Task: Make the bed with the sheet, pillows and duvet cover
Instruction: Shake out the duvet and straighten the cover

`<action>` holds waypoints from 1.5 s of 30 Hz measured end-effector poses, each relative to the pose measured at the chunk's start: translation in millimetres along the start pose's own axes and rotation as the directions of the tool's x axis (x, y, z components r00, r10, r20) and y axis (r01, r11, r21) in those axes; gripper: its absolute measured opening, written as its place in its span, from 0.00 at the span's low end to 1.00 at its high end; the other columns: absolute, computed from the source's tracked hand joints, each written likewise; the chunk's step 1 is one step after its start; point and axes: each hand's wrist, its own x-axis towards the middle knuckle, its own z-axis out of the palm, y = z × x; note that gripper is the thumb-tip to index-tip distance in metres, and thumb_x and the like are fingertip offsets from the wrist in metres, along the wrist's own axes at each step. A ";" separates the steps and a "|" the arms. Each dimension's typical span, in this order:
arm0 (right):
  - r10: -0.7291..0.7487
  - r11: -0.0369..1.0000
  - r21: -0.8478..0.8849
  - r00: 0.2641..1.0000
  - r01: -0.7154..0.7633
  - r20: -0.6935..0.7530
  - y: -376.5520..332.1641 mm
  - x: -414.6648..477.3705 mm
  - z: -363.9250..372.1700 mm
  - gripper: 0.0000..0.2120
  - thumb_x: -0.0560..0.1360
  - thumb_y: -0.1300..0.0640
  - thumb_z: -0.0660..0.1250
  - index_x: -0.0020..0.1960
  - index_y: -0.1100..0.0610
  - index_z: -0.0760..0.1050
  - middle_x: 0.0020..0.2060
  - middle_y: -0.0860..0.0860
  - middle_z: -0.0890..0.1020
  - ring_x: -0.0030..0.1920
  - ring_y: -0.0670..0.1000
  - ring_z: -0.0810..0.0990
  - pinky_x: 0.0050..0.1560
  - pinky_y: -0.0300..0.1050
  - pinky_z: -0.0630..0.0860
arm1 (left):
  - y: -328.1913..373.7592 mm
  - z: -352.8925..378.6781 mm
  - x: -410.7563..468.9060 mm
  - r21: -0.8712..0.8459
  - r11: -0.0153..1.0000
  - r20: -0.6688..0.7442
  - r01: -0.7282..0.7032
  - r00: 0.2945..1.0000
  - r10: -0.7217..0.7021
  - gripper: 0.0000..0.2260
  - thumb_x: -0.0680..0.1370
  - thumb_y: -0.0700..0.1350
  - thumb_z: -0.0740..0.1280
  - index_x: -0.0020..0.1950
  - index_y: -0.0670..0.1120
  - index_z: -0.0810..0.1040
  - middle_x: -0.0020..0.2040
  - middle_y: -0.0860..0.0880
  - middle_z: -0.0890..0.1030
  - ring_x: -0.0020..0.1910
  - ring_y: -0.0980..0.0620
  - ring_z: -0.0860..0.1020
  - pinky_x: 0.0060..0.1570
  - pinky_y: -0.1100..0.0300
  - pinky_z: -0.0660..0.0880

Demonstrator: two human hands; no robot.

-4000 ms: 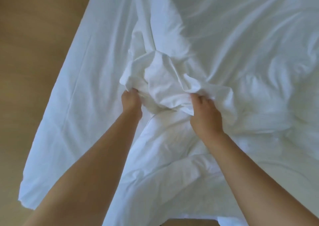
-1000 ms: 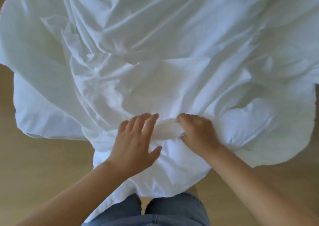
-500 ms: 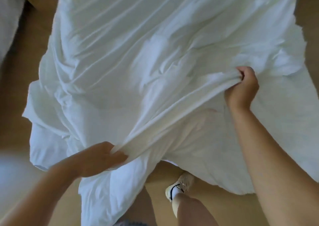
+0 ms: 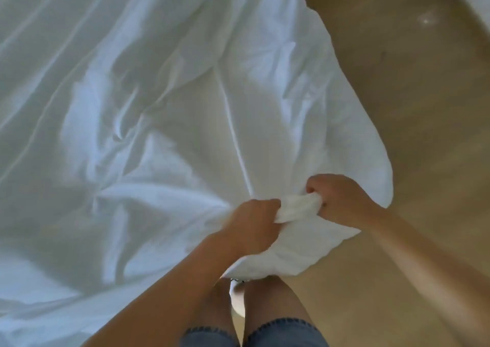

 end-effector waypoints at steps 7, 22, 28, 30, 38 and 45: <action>0.273 0.921 0.385 0.793 -0.053 -0.545 28.8 94.7 -15.6 0.07 0.74 0.67 0.61 0.44 0.67 0.78 0.42 0.62 0.79 0.45 0.62 0.78 0.44 0.52 0.74 | -7.0 -11.6 -45.9 -0.399 0.900 0.291 0.175 0.955 -0.057 0.07 0.71 0.57 0.62 0.42 0.59 0.78 0.36 0.62 0.79 0.40 0.61 0.78 0.40 0.71 0.71; -0.227 0.974 -0.037 0.962 0.224 -0.149 160.8 125.8 2.2 0.27 0.72 0.64 0.61 0.72 0.61 0.63 0.73 0.57 0.61 0.75 0.55 0.55 0.68 0.53 0.58 | 69.9 35.2 163.6 -0.225 0.766 -0.025 0.603 0.782 -0.623 0.21 0.76 0.42 0.62 0.69 0.47 0.67 0.56 0.46 0.78 0.54 0.46 0.77 0.51 0.58 0.72; -0.377 0.926 -0.088 0.887 0.367 -0.266 173.8 153.6 10.1 0.30 0.72 0.53 0.67 0.70 0.63 0.66 0.70 0.61 0.68 0.69 0.60 0.68 0.66 0.58 0.64 | 134.4 37.3 170.6 -0.718 0.446 0.136 0.535 0.736 -0.663 0.12 0.74 0.35 0.55 0.36 0.41 0.77 0.33 0.44 0.73 0.31 0.49 0.71 0.29 0.63 0.67; -0.313 0.945 -0.064 0.824 0.322 -0.473 175.6 162.3 8.2 0.20 0.72 0.55 0.64 0.61 0.62 0.77 0.60 0.59 0.79 0.59 0.58 0.79 0.59 0.55 0.72 | 149.1 42.2 153.6 -0.745 0.418 0.171 0.520 0.755 -0.634 0.10 0.73 0.35 0.56 0.36 0.39 0.76 0.33 0.44 0.71 0.32 0.50 0.70 0.31 0.60 0.66; 0.133 0.873 0.467 0.855 0.138 -0.501 224.1 198.2 -34.1 0.08 0.73 0.63 0.62 0.51 0.65 0.74 0.45 0.59 0.80 0.47 0.59 0.77 0.44 0.48 0.69 | 152.3 33.3 174.9 -0.546 0.661 -0.114 0.516 0.735 -0.668 0.11 0.74 0.54 0.63 0.37 0.48 0.71 0.28 0.58 0.71 0.29 0.55 0.69 0.32 0.61 0.65; -0.006 0.918 0.387 0.978 0.089 -0.210 331.3 132.1 -28.7 0.13 0.73 0.66 0.57 0.55 0.62 0.73 0.42 0.64 0.79 0.43 0.65 0.79 0.43 0.60 0.75 | 158.6 55.3 282.9 0.233 0.838 -0.448 0.494 0.819 -0.358 0.47 0.69 0.63 0.69 0.77 0.50 0.45 0.70 0.45 0.61 0.67 0.44 0.64 0.65 0.49 0.63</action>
